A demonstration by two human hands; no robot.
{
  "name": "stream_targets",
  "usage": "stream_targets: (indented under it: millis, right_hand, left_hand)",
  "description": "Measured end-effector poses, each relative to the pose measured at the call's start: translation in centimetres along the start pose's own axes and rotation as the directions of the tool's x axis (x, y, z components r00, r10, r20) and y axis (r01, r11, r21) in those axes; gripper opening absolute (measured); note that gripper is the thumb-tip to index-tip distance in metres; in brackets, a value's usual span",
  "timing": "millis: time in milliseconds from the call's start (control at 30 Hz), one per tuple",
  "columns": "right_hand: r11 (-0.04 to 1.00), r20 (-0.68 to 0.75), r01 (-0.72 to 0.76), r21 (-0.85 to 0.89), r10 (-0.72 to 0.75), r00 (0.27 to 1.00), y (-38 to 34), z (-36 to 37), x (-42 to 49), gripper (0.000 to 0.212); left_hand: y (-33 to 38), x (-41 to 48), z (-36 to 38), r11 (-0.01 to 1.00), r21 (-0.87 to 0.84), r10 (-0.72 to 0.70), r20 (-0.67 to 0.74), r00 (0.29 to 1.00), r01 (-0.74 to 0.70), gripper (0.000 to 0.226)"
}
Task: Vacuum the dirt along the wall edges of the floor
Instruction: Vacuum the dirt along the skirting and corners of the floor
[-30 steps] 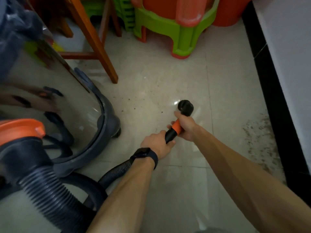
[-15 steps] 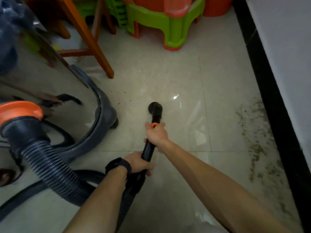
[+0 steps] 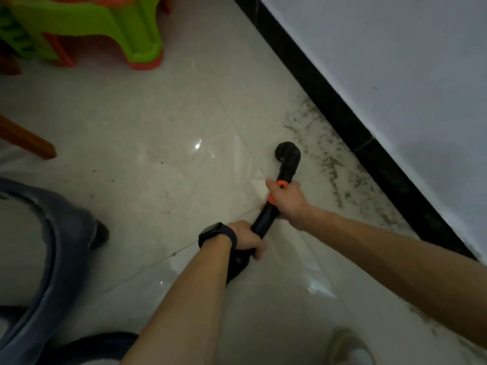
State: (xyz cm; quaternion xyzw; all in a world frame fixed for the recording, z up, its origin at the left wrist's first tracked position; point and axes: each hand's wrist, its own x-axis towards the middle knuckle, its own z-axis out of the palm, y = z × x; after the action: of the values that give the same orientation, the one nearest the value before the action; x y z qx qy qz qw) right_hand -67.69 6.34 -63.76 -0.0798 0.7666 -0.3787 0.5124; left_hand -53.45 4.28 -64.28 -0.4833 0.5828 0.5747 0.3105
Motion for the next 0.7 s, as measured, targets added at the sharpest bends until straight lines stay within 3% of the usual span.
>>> stream_targets:
  millis: [133, 233, 400, 500, 700]
  right_hand:
    - [0.996, 0.044, -0.022, 0.083, 0.018, 0.999, 0.2, -1.2, -0.6, 0.03]
    - [0.997, -0.013, 0.049, -0.052, -0.05, 0.999, 2.7, 0.1, -1.0, 0.026]
    - [0.977, -0.001, 0.071, 0.2, -0.072, 0.997, 0.2, 0.1, 0.5, 0.014]
    - [0.977, 0.009, 0.057, 0.204, -0.06, 0.998, -1.7, -0.1, 1.2, 0.01]
    - [0.964, 0.005, 0.075, 0.253, -0.078, 0.997, -2.4, 0.0, 2.8, 0.012]
  left_hand:
    - [2.0, 0.3, 1.3, 0.979, -0.066, 0.172, -0.232, 0.957, -0.192, 0.021]
    - [1.6, 0.8, 2.1, 0.954, -0.069, 0.257, -0.307, 0.916, -0.291, 0.028]
    - [-0.8, 1.3, 1.0, 0.96, -0.021, 0.259, -0.299, 0.918, -0.278, 0.046]
    - [-2.2, 0.8, 0.6, 0.97, 0.008, 0.232, -0.311, 0.922, -0.241, 0.056]
    - [-2.5, 1.3, 0.5, 0.97, 0.047, 0.239, -0.376, 0.895, -0.24, 0.05]
